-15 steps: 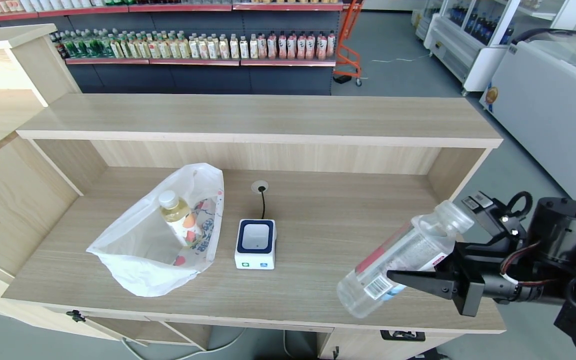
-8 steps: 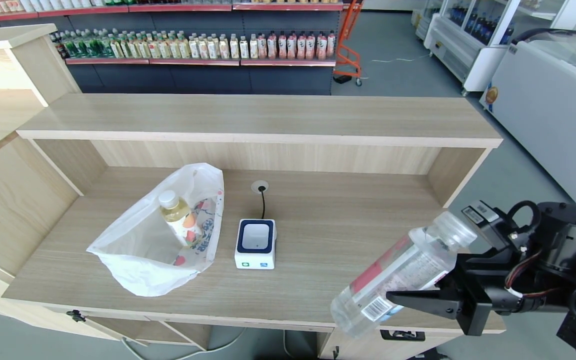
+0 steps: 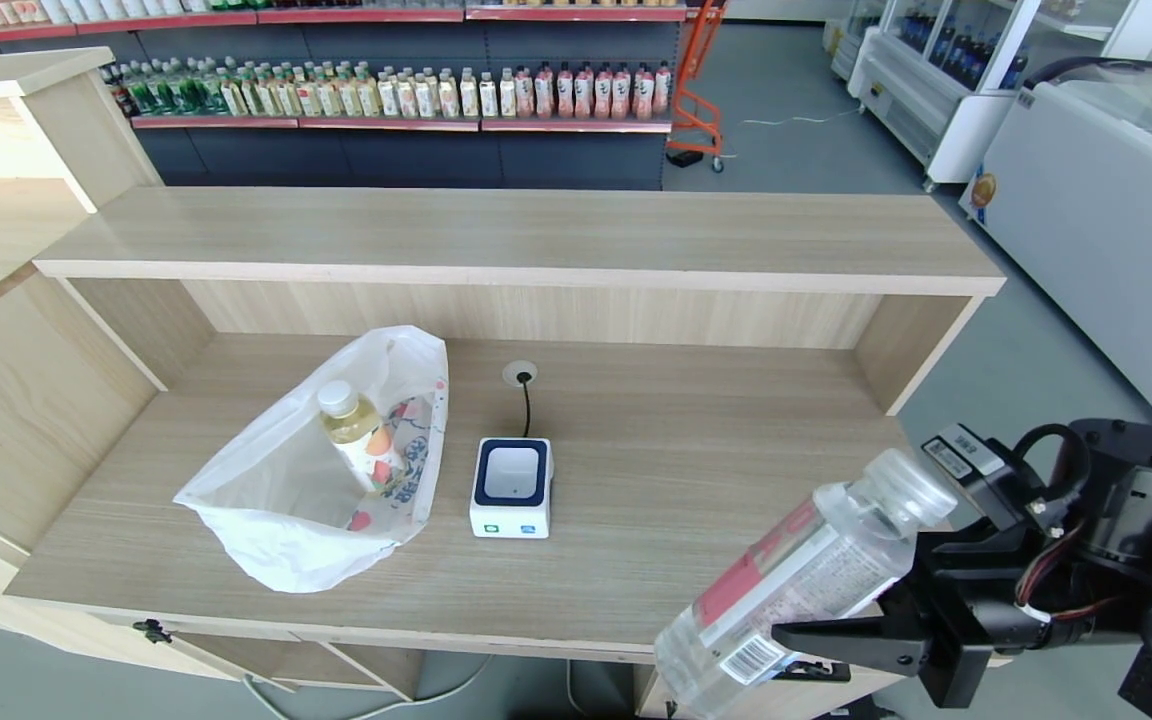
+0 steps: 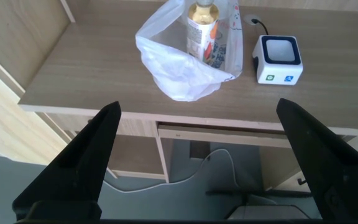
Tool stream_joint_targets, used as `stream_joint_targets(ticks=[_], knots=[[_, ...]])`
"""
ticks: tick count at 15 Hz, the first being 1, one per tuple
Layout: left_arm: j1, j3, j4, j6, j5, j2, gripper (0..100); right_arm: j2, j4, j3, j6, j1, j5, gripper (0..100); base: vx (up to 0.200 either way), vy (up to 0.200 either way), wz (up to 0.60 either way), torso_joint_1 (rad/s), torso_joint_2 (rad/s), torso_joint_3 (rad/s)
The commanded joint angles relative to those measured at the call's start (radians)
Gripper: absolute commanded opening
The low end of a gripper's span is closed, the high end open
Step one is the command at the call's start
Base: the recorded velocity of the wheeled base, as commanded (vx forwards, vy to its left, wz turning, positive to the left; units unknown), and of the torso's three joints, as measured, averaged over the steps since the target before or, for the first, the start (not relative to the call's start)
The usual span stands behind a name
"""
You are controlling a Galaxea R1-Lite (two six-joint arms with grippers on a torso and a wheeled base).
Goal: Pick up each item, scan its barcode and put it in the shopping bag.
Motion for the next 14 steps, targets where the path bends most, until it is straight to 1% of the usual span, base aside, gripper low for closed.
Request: stream_joint_targets(ticks=[1, 4, 14], knots=[[0.000, 0.000, 0.000, 0.000, 0.001, 0.000, 100, 0.002, 0.000, 0.001, 0.000, 0.001, 0.000, 0, 0.000, 0.000, 0.00, 0.000, 0.00, 0.000], [0.000, 0.000, 0.000, 0.000, 0.001, 0.000, 100, -0.010, 0.029, 0.003, -0.001, 0.001, 0.000, 0, 0.000, 0.000, 0.00, 0.000, 0.00, 0.000], [0.000, 0.000, 0.000, 0.000, 0.001, 0.000, 100, -0.019, 0.029, 0.010, -0.005, -0.001, -0.003, 0, 0.000, 0.000, 0.00, 0.000, 0.00, 0.000]])
